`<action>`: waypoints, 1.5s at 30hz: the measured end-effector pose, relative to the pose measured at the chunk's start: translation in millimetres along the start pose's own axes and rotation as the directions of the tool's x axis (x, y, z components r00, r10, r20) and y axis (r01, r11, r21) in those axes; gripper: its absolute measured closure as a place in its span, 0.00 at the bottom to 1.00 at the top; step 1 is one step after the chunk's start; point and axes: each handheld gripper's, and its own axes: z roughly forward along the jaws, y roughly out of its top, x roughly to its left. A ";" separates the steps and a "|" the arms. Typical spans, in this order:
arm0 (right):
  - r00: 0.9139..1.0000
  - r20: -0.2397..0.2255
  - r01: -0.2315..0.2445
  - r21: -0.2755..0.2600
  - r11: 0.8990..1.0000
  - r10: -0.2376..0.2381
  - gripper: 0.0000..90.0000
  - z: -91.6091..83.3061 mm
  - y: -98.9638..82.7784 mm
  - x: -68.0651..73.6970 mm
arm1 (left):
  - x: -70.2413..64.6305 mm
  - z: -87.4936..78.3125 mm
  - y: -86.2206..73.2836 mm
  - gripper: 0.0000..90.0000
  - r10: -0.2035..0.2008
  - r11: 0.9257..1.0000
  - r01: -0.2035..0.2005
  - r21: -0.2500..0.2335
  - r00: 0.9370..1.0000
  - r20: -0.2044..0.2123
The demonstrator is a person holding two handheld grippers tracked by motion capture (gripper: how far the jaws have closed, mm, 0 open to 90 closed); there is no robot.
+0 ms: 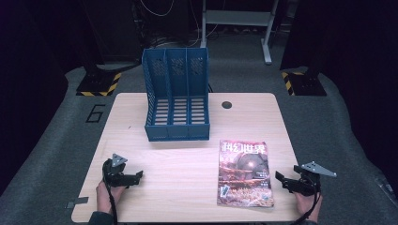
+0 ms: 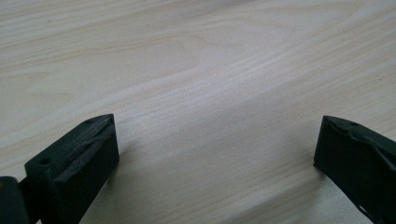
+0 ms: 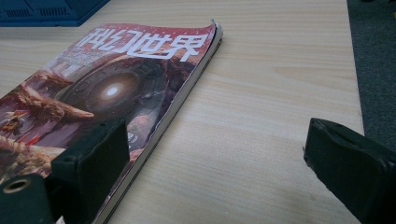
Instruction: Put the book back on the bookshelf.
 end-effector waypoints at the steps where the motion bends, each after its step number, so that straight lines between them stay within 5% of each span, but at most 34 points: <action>1: 1.000 0.000 0.000 0.000 1.000 0.000 0.07 0.0 0.0 0.0 | 0.0 0.0 0.0 0.00 0.000 1.000 0.000 0.000 1.000 0.000; 13: 0.999 -0.033 -0.038 0.029 0.999 0.039 0.06 0.9 2.1 -3.6 | 0.0 -0.2 0.5 0.00 -0.002 1.000 0.002 0.005 1.000 0.001; 19: 0.999 -0.026 0.035 0.118 0.992 -0.032 0.06 6.9 6.0 3.8 | 0.1 -0.2 0.6 0.00 -0.001 1.000 0.001 0.006 1.000 0.002; 24: 0.998 -0.056 0.039 0.149 0.988 -0.031 0.08 11.1 9.4 11.3 | -0.1 0.0 0.4 0.00 -0.002 1.000 0.002 0.002 1.000 0.000; 40: 0.991 -0.115 0.093 0.241 0.966 -0.067 0.32 38.0 22.0 31.4 | -0.2 0.1 0.4 0.00 -0.002 1.000 0.002 0.001 1.000 -0.002; 45: 0.991 -0.120 0.090 0.239 0.967 -0.062 0.43 38.2 20.9 36.1 | -0.2 0.1 0.4 0.00 -0.002 1.000 0.002 0.002 1.000 -0.002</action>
